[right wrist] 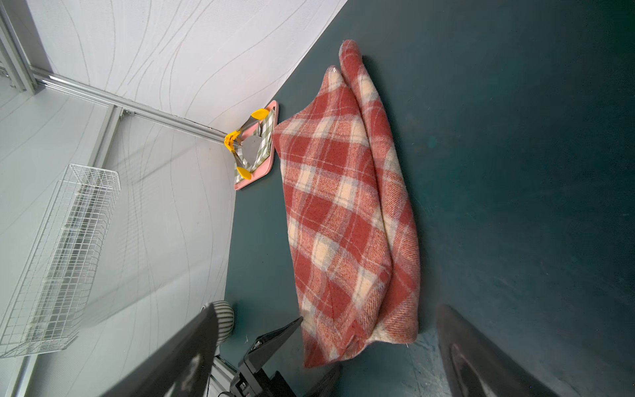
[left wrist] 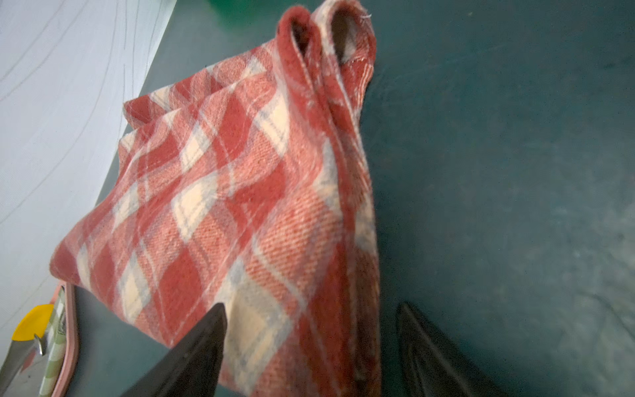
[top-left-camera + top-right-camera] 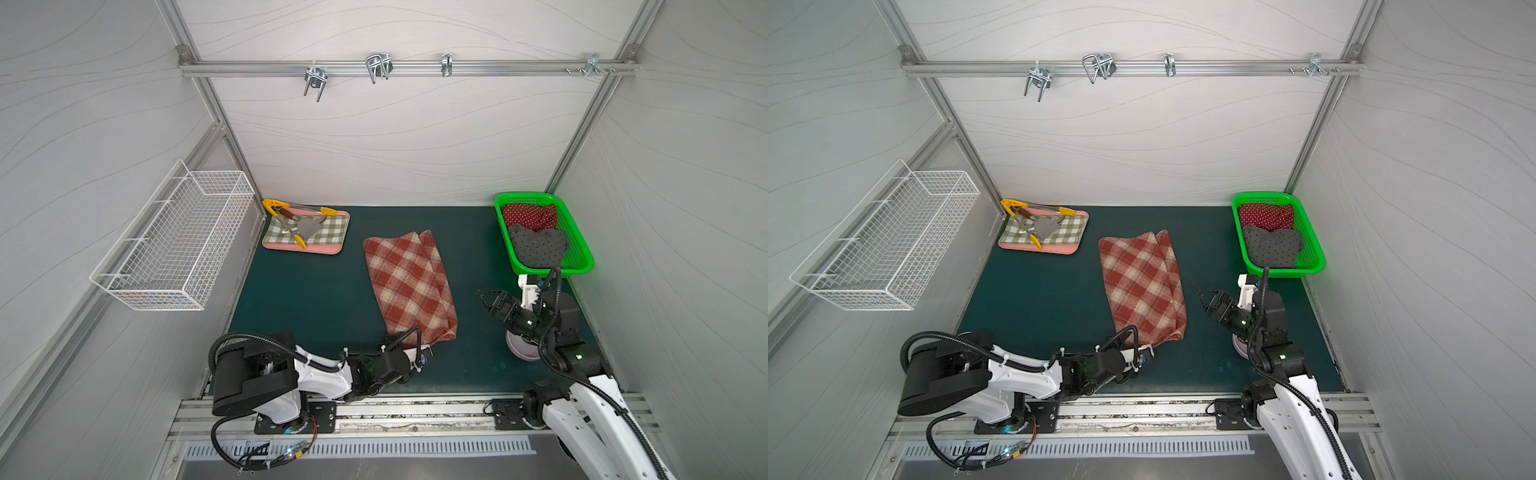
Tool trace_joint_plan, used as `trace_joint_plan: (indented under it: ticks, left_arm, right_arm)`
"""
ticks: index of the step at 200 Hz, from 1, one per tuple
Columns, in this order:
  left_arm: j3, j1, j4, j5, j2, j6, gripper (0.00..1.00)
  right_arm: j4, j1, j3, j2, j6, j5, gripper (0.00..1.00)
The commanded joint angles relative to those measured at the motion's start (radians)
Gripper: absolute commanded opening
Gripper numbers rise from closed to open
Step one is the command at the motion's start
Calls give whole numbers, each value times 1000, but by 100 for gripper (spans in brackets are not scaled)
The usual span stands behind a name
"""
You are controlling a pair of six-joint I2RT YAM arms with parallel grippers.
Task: Roll up the skirts
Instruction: Roll the skirt at the center of the board.
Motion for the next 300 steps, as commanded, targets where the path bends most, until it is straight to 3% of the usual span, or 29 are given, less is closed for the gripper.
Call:
trace_joint_plan:
  ticks: [1,62,68,91,114,146,162,195,225,274,300]
  left_arm:
    - [39,-15,-1,-39,93,45,79]
    - [54,-13,58,-46,209,44,70]
    - [57,-13,59,-44,219,42,65]
    - [63,-7,69,-40,246,35,26]
    - [57,14,21,10,164,6,8]
    - [54,130,-148,286,-58,-92,3]
    - [81,199,-171,449,-89,-151,3]
    - [291,343,-349,791,90,-206,1]
    - [456,451,-466,1028,240,-225,0]
    - [615,684,-521,1346,374,-308,0]
    - [751,706,-709,1407,505,-230,0]
  right_arm:
    - [23,8,18,-6,2,-12,99]
    - [-1,19,28,-12,-21,-1,99]
    - [-5,18,31,-12,-23,-2,99]
    - [-40,18,60,-12,-44,14,99]
    - [-96,18,96,-14,-102,36,99]
    - [-175,25,99,-29,-191,73,99]
    - [-179,26,67,-41,-184,53,99]
    - [-182,25,28,-45,-170,9,96]
    - [-200,24,33,-25,-204,-32,96]
    - [-178,26,-13,37,-223,-127,96]
    - [-71,51,-64,114,-163,-168,98]
